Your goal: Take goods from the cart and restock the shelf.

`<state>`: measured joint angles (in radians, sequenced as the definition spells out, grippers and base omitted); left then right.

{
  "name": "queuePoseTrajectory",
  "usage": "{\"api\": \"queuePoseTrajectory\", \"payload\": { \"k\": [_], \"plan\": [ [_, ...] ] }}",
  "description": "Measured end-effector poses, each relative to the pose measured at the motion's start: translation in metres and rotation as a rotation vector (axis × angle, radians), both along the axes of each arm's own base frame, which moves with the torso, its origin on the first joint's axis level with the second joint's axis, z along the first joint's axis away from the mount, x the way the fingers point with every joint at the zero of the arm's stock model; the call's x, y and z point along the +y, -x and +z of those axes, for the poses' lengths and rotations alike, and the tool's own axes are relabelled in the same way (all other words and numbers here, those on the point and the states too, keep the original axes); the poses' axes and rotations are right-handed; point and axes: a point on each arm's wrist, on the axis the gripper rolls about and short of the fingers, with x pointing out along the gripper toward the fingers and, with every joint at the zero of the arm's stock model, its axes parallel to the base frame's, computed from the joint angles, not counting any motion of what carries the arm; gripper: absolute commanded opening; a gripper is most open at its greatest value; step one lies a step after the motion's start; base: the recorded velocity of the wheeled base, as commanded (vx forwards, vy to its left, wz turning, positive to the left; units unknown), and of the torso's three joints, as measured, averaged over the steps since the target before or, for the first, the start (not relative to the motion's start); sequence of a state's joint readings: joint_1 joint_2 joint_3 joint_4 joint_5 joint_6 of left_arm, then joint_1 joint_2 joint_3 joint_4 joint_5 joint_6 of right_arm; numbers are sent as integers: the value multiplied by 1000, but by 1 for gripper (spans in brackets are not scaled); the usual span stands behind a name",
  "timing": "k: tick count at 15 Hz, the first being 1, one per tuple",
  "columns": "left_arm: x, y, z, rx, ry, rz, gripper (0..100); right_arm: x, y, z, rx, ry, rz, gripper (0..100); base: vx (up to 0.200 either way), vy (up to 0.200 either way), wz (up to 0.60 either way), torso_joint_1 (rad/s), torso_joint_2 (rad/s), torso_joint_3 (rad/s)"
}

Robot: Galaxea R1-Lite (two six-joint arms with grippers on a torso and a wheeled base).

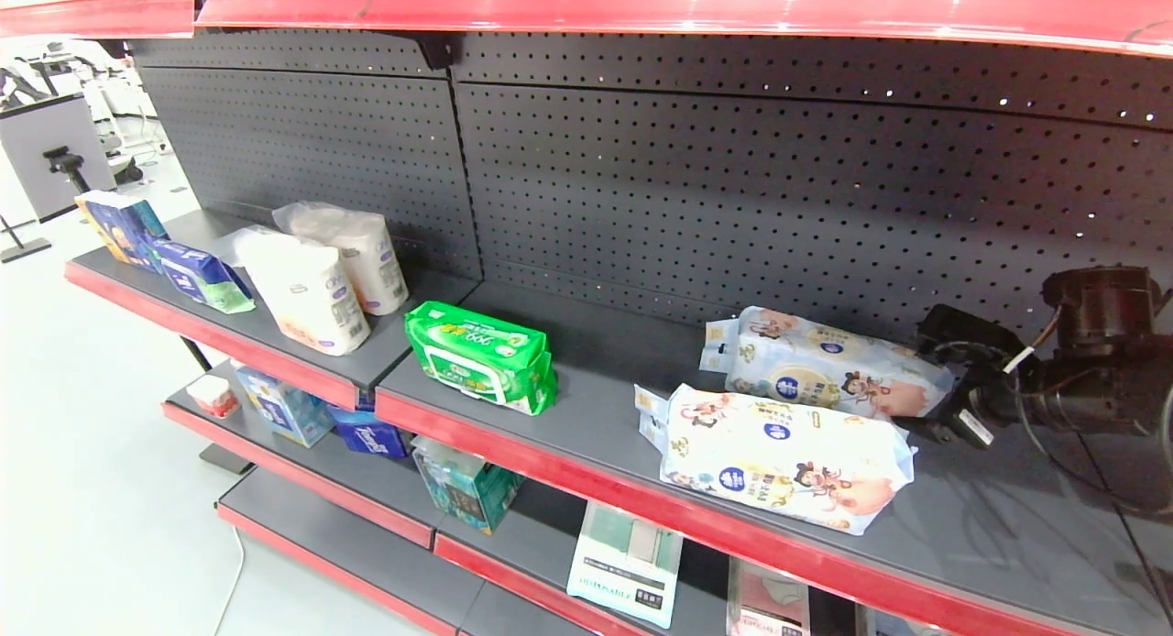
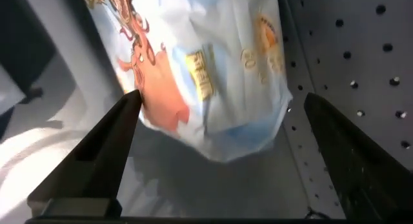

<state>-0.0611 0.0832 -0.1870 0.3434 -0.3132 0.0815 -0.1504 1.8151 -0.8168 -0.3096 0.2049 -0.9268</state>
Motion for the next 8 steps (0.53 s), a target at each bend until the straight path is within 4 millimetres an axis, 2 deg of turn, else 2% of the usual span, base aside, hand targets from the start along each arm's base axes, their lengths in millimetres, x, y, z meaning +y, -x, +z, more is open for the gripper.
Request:
{"api": "queuePoseTrajectory", "payload": {
  "k": [3,8],
  "plan": [
    [0,0,0,0,0,-2,100,8,17,5,16,-147,-106,100,0,0,0,0,0,0],
    [0,0,0,1,2,-1,100,17,41,32,-60,-268,-195,100,0,0,0,0,0,0]
  ]
}}
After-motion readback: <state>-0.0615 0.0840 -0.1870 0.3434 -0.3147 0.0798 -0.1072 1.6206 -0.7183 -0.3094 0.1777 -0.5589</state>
